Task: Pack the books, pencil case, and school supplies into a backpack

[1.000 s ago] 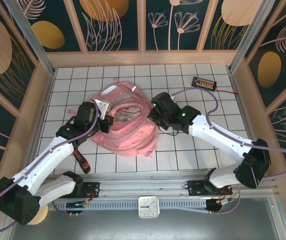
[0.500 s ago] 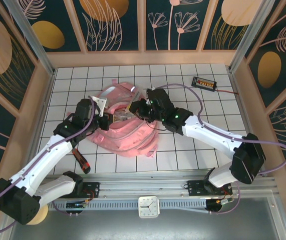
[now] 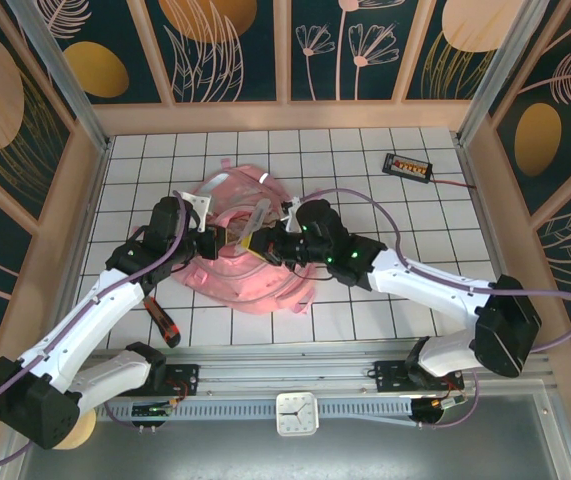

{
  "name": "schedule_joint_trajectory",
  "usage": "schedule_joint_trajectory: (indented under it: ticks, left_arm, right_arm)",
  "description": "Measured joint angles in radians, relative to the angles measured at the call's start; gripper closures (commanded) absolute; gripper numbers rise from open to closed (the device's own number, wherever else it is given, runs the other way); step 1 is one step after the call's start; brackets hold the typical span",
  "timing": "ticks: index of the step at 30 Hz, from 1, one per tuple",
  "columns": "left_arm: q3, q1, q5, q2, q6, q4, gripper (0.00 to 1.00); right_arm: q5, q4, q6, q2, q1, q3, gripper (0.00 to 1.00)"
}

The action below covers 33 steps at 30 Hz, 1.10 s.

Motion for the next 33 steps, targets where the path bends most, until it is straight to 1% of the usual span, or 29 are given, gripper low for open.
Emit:
schedule_joint_trajectory:
  ticks: [4, 8, 12, 16, 17, 18, 19, 21, 22, 24, 25, 26, 29, 31, 33]
  left_arm:
    - [0.000, 0.000, 0.012, -0.008, -0.004, 0.000, 1.00]
    - [0.000, 0.000, 0.016, -0.027, -0.011, -0.007, 1.00]
    - [0.000, 0.000, 0.025, -0.037, -0.015, -0.014, 1.00]
    - [0.000, 0.000, 0.033, -0.037, -0.023, -0.015, 1.00]
    - [0.000, 0.000, 0.033, -0.037, -0.023, -0.015, 1.00]
    - [0.000, 0.000, 0.033, -0.037, -0.023, -0.015, 1.00]
    - [0.000, 0.000, 0.032, -0.037, -0.023, -0.015, 1.00]
    - [0.000, 0.000, 0.033, -0.037, -0.024, -0.015, 1.00]
    - [0.000, 0.000, 0.033, -0.036, -0.024, -0.015, 1.00]
    - [0.000, 0.000, 0.033, -0.036, -0.024, -0.015, 1.00]
    - [0.000, 0.000, 0.033, -0.036, -0.024, -0.014, 1.00]
    - [0.000, 0.000, 0.033, -0.036, -0.023, -0.015, 1.00]
    - [-0.001, 0.000, 0.033, -0.036, -0.022, -0.014, 1.00]
    - [-0.001, 0.000, 0.033, -0.036, -0.022, -0.014, 1.00]
    - [-0.002, 0.000, 0.033, -0.036, -0.021, -0.014, 1.00]
  right_arm:
    - [-0.074, 0.071, -0.003, 0.053, -0.039, -0.003, 1.00]
    - [-0.127, 0.108, -0.003, 0.138, -0.085, -0.002, 1.00]
    - [-0.142, 0.100, -0.029, 0.213, -0.107, 0.017, 1.00]
    - [-0.180, 0.101, -0.049, 0.294, -0.130, 0.072, 0.99]
    - [-0.190, 0.099, -0.059, 0.314, -0.135, 0.095, 0.95]
    - [-0.196, 0.094, -0.068, 0.326, -0.139, 0.115, 0.88]
    - [-0.200, 0.091, -0.079, 0.328, -0.141, 0.125, 0.77]
    - [-0.207, 0.072, -0.104, 0.319, -0.138, 0.139, 0.45]
    - [-0.204, 0.059, -0.116, 0.306, -0.135, 0.139, 0.33]
    - [-0.193, 0.001, -0.147, 0.245, -0.127, 0.139, 0.16]
    - [-0.183, -0.023, -0.164, 0.209, -0.124, 0.138, 0.11]
    - [-0.174, -0.044, -0.178, 0.163, -0.123, 0.136, 0.09]
    - [-0.148, -0.080, -0.194, -0.003, -0.131, 0.100, 0.09]
    - [-0.126, -0.123, -0.197, -0.084, -0.146, 0.077, 0.11]
    - [-0.097, -0.183, -0.208, -0.118, -0.159, 0.063, 0.17]
